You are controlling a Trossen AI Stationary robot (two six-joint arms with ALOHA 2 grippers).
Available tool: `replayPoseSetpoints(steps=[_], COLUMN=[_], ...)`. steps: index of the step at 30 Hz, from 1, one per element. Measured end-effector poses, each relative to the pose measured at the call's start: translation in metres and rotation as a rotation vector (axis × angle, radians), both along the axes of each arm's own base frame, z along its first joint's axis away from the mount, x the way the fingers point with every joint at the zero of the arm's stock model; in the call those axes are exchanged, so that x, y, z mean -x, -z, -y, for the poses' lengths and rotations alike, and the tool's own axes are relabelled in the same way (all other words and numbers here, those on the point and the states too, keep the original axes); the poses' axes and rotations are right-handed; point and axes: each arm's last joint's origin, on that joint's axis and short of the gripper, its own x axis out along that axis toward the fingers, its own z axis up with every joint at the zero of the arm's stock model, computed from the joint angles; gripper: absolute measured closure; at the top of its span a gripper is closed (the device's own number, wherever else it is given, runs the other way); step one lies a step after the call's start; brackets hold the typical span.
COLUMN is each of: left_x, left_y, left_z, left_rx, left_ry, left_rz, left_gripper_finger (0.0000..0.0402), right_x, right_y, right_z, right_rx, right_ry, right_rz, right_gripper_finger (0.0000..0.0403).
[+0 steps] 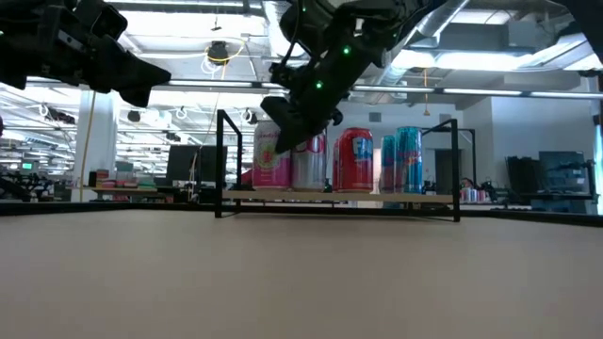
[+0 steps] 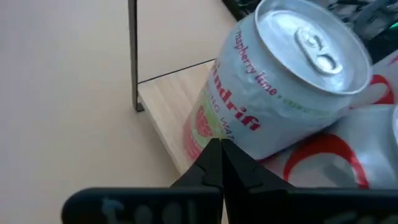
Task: Place canned beverage on shelf
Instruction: Put the right pink and white soda can on the shelf
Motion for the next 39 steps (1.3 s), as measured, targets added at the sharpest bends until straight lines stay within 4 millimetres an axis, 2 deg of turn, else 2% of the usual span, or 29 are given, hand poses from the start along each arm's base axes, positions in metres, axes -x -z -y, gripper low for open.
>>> replayPoseSetpoints(steps=[3, 7, 10, 14, 20, 25, 28, 31, 35, 39], left_x=[0.0, 0.0, 0.0, 0.0, 0.0, 0.0, 0.0, 0.0, -0.009, -0.033], left_y=[0.0, 0.0, 0.0, 0.0, 0.0, 0.0, -0.001, -0.005, -0.018, -0.037], left_z=[0.0, 0.0, 0.0, 0.0, 0.0, 0.0, 0.0, 0.0, 0.0, -0.002], left_rx=[0.0, -0.003, -0.003, -0.002, 0.008, 0.029, 0.045, 0.053, 0.06, 0.042], left_ry=[0.0, -0.001, -0.002, -0.002, -0.003, -0.003, -0.003, 0.0, 0.009, -0.027], left_rz=[0.0, 0.0, -0.001, -0.003, -0.002, -0.001, 0.008, 0.056, 0.125, 0.061], left_gripper_finger=[0.0401, 0.0401, 0.0401, 0.0402, 0.0401, 0.0402, 0.0401, 0.0401, 0.0401, 0.0401], right_x=[-0.001, -0.004, -0.004, 0.001, 0.008, 0.012, 0.026, 0.047, 0.079, 0.116], right_y=[0.001, -0.003, -0.017, -0.042, -0.063, -0.07, -0.072, -0.084, -0.093, -0.094], right_z=[-0.005, -0.028, -0.045, -0.059, -0.053, -0.05, -0.051, -0.046, -0.046, -0.059], right_rx=[-0.053, -0.13, -0.13, -0.048, 0.017, 0.026, 0.032, 0.026, 0.011, -0.019], right_ry=[-0.064, -0.134, -0.144, -0.074, 0.093, 0.106, 0.101, 0.121, 0.138, 0.127], right_rz=[0.006, 0.008, -0.011, -0.076, -0.116, -0.16, -0.269, -0.319, -0.254, -0.084], right_gripper_finger=[0.0386, 0.0379, 0.0377, 0.0384, 0.0379, 0.0381, 0.0381, 0.0381, 0.0382, 0.0379])
